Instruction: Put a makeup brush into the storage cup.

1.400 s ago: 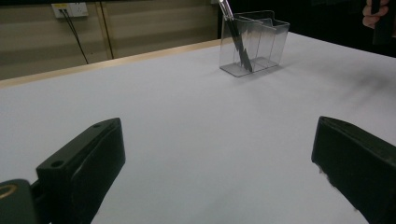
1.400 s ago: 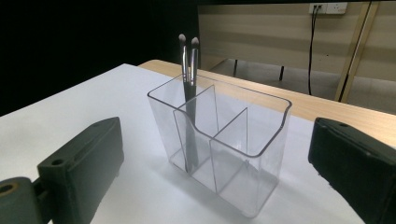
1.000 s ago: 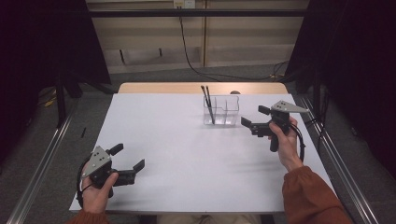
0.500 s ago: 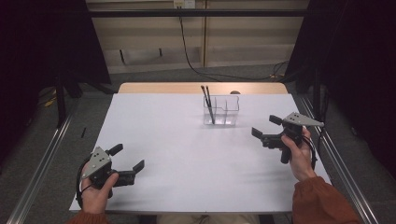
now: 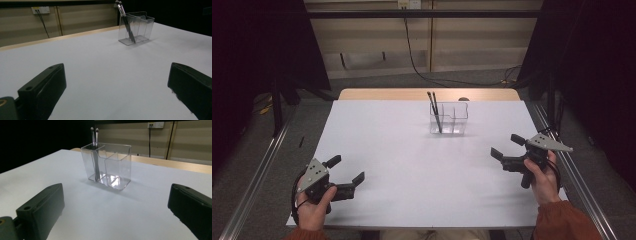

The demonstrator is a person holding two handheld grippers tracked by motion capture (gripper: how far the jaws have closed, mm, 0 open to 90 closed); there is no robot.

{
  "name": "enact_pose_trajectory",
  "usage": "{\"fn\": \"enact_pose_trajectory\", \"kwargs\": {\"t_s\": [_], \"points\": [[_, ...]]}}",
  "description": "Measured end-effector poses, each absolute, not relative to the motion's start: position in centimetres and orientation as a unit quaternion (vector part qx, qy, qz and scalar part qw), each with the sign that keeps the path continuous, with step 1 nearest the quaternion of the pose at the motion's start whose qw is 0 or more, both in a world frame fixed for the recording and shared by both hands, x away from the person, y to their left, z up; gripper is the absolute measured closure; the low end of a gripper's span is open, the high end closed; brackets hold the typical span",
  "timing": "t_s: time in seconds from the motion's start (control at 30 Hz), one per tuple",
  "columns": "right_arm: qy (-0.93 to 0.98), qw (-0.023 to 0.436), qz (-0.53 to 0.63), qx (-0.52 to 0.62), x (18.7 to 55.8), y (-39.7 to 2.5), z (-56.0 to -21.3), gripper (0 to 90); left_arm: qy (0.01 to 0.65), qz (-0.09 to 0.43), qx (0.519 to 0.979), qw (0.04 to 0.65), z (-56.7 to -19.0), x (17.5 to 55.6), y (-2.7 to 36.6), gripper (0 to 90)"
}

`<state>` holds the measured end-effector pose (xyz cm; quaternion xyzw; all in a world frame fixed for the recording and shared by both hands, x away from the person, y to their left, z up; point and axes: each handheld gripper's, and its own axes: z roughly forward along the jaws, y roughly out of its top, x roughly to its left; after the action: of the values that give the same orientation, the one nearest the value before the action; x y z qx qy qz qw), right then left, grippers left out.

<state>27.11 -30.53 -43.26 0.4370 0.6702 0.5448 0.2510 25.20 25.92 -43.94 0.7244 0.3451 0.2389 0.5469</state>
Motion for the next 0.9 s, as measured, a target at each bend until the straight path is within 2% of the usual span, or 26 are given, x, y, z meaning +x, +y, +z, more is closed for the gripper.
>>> {"fn": "enact_pose_trajectory", "kwargs": {"t_s": [0.9], "points": [[0.655,0.272,0.549,0.441,21.8,-32.9,-44.2,0.7,0.345,0.240,0.726,0.544,-43.9,24.3,25.9,1.9]]}}
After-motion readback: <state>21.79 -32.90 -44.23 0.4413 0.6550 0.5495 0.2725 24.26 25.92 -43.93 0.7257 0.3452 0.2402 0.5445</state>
